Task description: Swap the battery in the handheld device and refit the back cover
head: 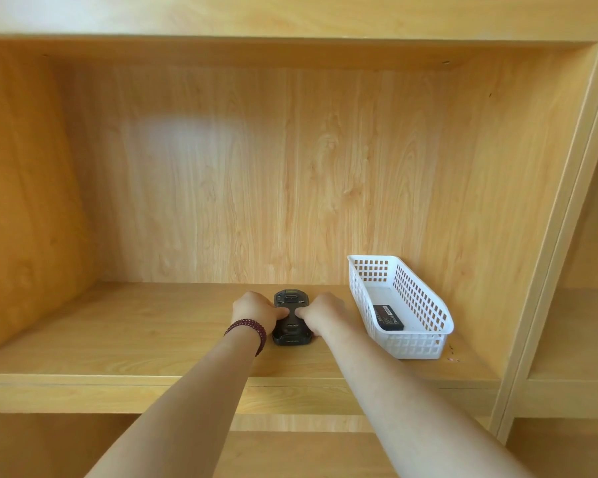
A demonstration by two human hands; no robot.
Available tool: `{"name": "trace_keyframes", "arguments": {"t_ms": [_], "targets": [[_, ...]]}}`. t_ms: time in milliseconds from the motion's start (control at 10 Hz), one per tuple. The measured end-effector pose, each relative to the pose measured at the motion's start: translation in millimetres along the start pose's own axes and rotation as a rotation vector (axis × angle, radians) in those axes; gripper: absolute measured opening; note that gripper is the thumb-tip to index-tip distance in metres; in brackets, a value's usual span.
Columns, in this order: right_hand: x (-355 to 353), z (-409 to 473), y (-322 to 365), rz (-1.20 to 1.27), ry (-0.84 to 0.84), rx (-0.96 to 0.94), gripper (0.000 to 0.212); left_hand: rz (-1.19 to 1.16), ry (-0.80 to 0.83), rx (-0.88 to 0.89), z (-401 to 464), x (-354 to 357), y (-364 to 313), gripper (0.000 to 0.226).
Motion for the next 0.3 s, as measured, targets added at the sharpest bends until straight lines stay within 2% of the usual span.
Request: {"name": "trace_keyframes", "arguments": {"t_ms": [200, 300], "targets": [[-1.1, -6.7, -2.0, -0.015, 0.015, -0.005, 0.039, 0.029, 0.008, 0.039, -3.3, 2.4, 0.7, 0.029], [-14.6, -8.3, 1.1, 0.084, -0.038, -0.033, 0.048, -0.043, -0.046, 0.103, -12.9, -7.7, -10.0, 0.037]]}}
Point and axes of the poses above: each hand's wrist, its own z-axis towards the middle knuckle, its own x-axis out of the palm, y = z × x, the point moved 7 cm from there along z, towards the middle knuckle, and after that the axes turned 1 degree about x, right-handed, at the moved point
